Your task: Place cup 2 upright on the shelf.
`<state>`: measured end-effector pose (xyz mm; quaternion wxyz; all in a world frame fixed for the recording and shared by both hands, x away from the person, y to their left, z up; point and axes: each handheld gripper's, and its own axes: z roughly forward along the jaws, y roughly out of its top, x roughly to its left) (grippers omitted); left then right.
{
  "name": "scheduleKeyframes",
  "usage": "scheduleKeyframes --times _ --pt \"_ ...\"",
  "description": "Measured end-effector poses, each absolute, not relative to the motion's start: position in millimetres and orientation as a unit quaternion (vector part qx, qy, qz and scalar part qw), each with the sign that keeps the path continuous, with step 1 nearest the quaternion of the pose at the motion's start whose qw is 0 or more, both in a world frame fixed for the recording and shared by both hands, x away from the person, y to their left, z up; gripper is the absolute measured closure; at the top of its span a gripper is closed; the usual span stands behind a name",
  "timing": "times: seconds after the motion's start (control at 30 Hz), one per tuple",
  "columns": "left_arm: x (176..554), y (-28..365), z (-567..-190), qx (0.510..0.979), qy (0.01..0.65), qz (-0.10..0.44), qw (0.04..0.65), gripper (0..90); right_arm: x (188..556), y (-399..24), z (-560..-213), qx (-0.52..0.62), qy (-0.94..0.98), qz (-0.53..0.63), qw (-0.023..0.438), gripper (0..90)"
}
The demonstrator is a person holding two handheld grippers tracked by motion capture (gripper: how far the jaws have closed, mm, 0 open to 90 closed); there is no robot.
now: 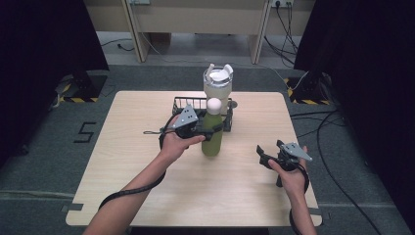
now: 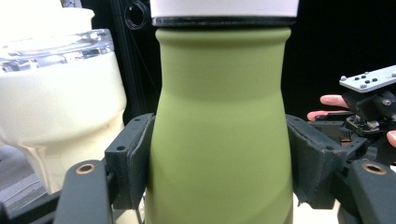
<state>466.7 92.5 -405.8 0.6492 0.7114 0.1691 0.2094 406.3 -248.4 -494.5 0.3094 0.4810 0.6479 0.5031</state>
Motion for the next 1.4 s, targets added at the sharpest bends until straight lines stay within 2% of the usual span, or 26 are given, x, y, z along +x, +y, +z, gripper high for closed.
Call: scheduleKeyframes --times 1.4 --pt "476 140 -384 0.701 0.199 0.250 0.638 31.0 407 -246 -497 0.485 0.649 0.502 0.304 13.4"
